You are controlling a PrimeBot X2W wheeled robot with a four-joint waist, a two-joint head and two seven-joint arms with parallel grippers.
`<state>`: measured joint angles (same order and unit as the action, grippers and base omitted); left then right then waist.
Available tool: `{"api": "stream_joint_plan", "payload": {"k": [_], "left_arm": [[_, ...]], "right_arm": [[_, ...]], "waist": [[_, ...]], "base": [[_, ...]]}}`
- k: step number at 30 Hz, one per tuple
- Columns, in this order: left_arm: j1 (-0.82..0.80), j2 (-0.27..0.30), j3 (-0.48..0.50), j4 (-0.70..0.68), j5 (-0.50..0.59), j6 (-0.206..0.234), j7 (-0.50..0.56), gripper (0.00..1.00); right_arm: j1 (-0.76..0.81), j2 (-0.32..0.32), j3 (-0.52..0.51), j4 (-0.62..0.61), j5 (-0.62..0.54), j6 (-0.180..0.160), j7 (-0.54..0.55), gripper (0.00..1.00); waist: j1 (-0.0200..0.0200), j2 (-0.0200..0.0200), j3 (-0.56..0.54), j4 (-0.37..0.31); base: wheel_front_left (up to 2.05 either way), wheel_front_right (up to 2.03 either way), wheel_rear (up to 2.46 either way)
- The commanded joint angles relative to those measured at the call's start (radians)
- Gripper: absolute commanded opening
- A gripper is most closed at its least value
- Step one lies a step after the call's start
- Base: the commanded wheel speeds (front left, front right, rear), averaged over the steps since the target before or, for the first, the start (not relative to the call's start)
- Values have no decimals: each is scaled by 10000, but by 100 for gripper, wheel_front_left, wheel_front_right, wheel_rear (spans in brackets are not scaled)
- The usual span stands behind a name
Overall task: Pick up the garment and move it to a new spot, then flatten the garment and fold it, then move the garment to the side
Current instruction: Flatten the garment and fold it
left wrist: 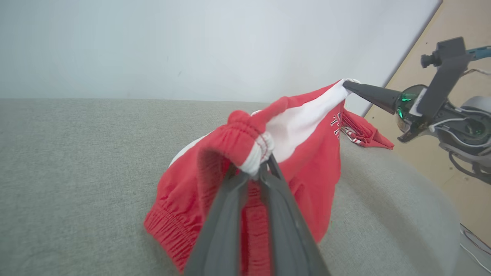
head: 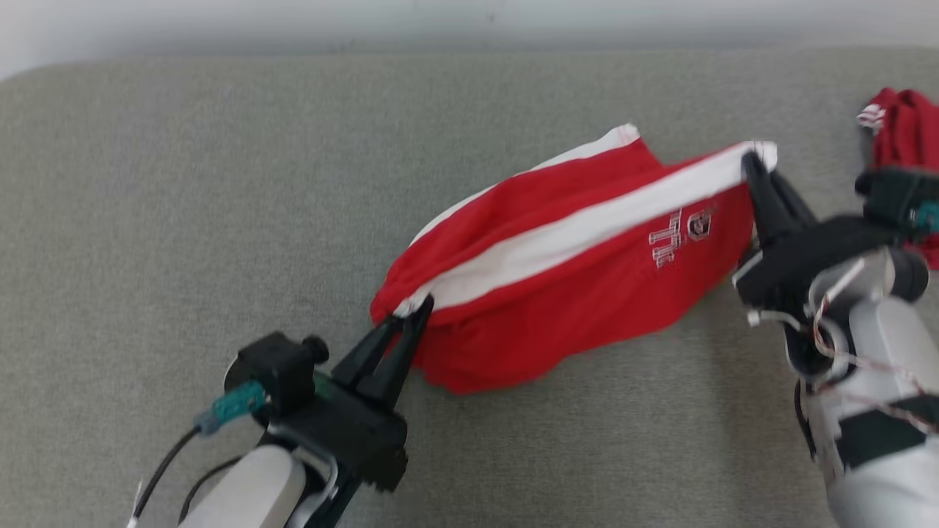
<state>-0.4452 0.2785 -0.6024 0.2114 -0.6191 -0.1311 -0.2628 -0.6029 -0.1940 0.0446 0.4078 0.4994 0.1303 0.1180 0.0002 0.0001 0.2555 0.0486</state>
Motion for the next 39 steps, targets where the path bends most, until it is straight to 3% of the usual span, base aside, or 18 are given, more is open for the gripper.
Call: {"api": "stream_joint_plan", "payload": {"k": [1,8,15,16,17,18,28,39], "left_arm": [[-250,-47,-56,127,-129,20,-18,0],[-1520,-301,-78,1131,-654,17,-18,0],[-2145,-451,-365,1752,-869,18,-18,0],[-2185,-460,-373,1817,-852,18,-18,24],[-2209,-464,-368,1857,-797,18,-18,84],[-2200,-479,-352,1886,-753,18,-18,100],[-1158,-281,527,1281,-147,17,-18,100],[659,-614,4636,-302,2000,342,-18,100]], "right_arm": [[-345,5,-25,267,-87,3,-56,0],[-2649,197,160,2644,-721,3,-471,0],[-3849,364,323,4640,-1153,3,-1169,0],[-3933,368,423,4856,-1212,3,-1265,37],[-3988,415,497,5043,-1212,3,-1377,100],[-4031,448,562,5197,-1176,3,-1470,100],[-3642,-216,1309,5976,-508,3,-2137,100],[-2729,-1098,2099,6081,258,3,-2267,100]], "waist": [[-2,-1,697,483],[-2,-1,1400,881],[-2,-1,1556,1084],[-2,-1,1542,1083],[-2,-1,1516,1072],[-2,-1,1466,1053],[-2,-1,692,939],[-2,-1,351,1192]], "base": [[0,0,0],[0,0,0],[0,0,0],[0,0,0],[0,0,0],[0,0,0],[0,0,0],[0,0,0]]}}
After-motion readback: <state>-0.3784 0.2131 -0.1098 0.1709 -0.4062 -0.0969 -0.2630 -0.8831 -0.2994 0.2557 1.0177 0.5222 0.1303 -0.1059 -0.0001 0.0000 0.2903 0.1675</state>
